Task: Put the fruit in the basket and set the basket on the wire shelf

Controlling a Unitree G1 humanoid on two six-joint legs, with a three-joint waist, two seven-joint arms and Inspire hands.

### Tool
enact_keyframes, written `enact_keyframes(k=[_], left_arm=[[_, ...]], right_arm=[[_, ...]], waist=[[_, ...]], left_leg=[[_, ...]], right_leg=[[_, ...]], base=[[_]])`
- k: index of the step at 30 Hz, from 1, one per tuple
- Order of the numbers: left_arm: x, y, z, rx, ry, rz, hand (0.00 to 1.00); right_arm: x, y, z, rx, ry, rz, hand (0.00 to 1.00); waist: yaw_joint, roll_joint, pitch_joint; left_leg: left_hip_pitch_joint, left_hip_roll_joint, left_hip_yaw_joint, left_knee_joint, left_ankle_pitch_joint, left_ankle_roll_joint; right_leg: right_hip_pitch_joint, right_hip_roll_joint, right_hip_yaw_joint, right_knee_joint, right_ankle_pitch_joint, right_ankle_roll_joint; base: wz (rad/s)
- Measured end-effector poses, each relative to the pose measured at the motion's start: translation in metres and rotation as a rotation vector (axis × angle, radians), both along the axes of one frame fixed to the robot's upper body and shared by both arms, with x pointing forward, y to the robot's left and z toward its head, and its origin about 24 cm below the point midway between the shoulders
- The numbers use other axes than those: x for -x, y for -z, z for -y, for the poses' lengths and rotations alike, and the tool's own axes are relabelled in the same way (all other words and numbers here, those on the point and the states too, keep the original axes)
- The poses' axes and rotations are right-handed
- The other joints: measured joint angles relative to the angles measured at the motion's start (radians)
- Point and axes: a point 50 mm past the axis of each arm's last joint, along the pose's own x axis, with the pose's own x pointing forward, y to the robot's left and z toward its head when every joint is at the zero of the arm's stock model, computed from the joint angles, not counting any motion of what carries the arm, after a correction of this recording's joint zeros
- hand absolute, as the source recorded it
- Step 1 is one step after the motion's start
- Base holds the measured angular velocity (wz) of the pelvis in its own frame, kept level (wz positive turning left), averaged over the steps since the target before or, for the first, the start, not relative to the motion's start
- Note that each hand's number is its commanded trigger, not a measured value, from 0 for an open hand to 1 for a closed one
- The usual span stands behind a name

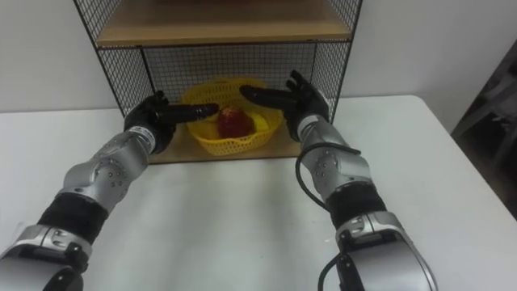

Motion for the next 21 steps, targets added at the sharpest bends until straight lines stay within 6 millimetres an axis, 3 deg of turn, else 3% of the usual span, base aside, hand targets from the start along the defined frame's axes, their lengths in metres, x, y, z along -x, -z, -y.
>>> enact_keyframes(k=[7,9,11,16,21], left_arm=[[0.006,-0.020,-0.004,-0.013,0.003,0.121,0.00],[0.011,-0.023,-0.006,-0.023,0.004,0.153,0.00],[0.014,-0.026,-0.007,-0.041,0.007,0.177,0.00],[0.028,-0.031,-0.010,-0.115,0.021,0.242,0.00],[0.036,-0.037,-0.007,-0.116,0.063,0.293,0.00]], right_arm=[[0.000,-0.021,0.004,0.008,-0.005,0.101,0.00],[0.007,-0.028,0.004,0.038,-0.012,0.164,0.00],[0.012,-0.027,0.005,0.056,-0.017,0.172,0.00],[0.024,-0.026,0.008,0.209,-0.033,0.206,0.00],[0.031,-0.031,0.007,0.268,-0.050,0.250,0.00]], waist=[[0.002,-0.002,-0.0145],[0.000,-0.002,-0.0230],[0.001,-0.004,-0.0248],[-0.001,-0.006,-0.0237],[-0.001,-0.024,-0.0123]], left_leg=[[0.036,0.001,0.008,-0.015,0.005,-0.002],[0.048,0.002,0.004,-0.015,0.003,-0.007],[0.054,0.002,0.004,-0.015,0.003,-0.007],[0.056,0.002,0.004,-0.023,0.005,-0.010],[0.045,0.004,0.005,-0.034,0.010,-0.017]], right_leg=[[0.024,-0.003,-0.001,0.009,-0.003,-0.003],[0.036,-0.003,-0.007,-0.007,-0.006,-0.001],[0.041,-0.005,-0.009,-0.004,-0.007,-0.002],[0.036,-0.006,-0.003,0.002,-0.014,0.002],[0.019,-0.003,0.001,-0.001,-0.012,-0.002]], base=[[-0.03],[0.04],[0.02],[-0.02],[-0.01]])
